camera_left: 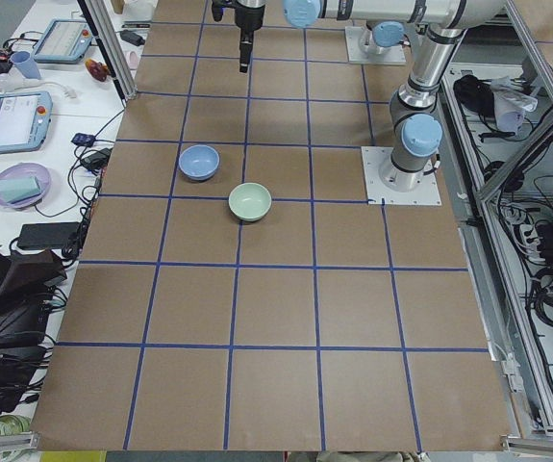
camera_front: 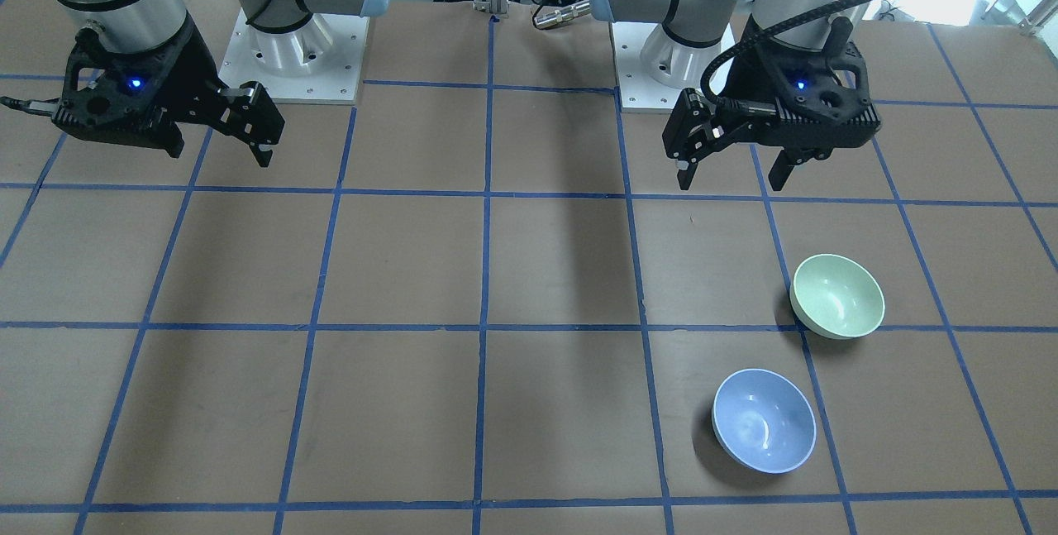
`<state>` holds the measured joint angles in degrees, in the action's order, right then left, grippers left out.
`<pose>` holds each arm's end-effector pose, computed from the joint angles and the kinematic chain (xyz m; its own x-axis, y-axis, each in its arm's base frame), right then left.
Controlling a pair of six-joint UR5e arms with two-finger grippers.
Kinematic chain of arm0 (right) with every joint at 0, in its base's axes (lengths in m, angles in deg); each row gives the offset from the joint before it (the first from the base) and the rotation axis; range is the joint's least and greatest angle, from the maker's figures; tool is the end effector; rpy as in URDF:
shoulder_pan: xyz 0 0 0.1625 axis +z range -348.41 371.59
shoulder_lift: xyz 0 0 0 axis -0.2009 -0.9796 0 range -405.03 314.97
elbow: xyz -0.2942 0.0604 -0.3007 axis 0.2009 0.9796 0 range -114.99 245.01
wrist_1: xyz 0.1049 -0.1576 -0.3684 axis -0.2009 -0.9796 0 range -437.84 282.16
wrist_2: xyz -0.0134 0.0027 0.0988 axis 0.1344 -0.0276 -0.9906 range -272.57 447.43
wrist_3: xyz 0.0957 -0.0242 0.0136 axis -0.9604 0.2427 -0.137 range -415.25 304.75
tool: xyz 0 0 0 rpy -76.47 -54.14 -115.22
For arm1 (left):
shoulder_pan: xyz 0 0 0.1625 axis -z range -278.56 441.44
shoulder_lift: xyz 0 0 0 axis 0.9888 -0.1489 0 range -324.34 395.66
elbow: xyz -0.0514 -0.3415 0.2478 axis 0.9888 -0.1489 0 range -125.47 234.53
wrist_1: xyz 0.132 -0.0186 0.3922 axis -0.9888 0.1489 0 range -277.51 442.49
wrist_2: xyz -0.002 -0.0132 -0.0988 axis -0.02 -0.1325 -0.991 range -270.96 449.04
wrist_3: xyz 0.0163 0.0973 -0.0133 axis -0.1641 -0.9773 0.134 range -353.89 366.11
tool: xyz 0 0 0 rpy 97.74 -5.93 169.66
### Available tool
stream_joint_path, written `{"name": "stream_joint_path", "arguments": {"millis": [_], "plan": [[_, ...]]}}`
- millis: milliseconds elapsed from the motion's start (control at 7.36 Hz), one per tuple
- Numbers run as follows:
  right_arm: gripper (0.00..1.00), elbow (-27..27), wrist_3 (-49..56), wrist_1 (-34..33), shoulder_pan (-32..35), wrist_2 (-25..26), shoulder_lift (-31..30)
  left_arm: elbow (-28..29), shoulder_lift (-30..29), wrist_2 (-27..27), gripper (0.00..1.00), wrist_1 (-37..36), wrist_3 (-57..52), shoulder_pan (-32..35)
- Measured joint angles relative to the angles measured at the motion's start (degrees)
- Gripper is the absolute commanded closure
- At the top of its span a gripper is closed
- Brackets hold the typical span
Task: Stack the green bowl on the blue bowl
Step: 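Move the left gripper outward past the light blue bowl toward the green bowl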
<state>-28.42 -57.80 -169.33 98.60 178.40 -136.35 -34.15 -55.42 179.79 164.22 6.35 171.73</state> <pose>0.1063 -0.4869 0.4722 -0.9952 0.0963 0.0174 0.0965 0.9953 0.0102 -0.1347 -0.5128 0.5055 -0.9999 -0.0010 -0.0124 0.0009 0.9890 -0.1480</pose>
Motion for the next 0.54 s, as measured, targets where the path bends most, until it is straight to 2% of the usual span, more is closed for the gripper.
{"name": "stream_joint_path", "arguments": {"millis": [272, 544], "plan": [[0.00, 0.0, 0.0, 0.0, 0.0, 0.0, 0.0, 0.0, 0.1, 0.0, 0.00, 1.0, -0.5, -1.2], [0.00, 0.0, 0.0, 0.0, 0.0, 0.0, 0.0, -0.2, 0.0, -0.5, 0.00, 1.9, -2.9, -5.1]]}}
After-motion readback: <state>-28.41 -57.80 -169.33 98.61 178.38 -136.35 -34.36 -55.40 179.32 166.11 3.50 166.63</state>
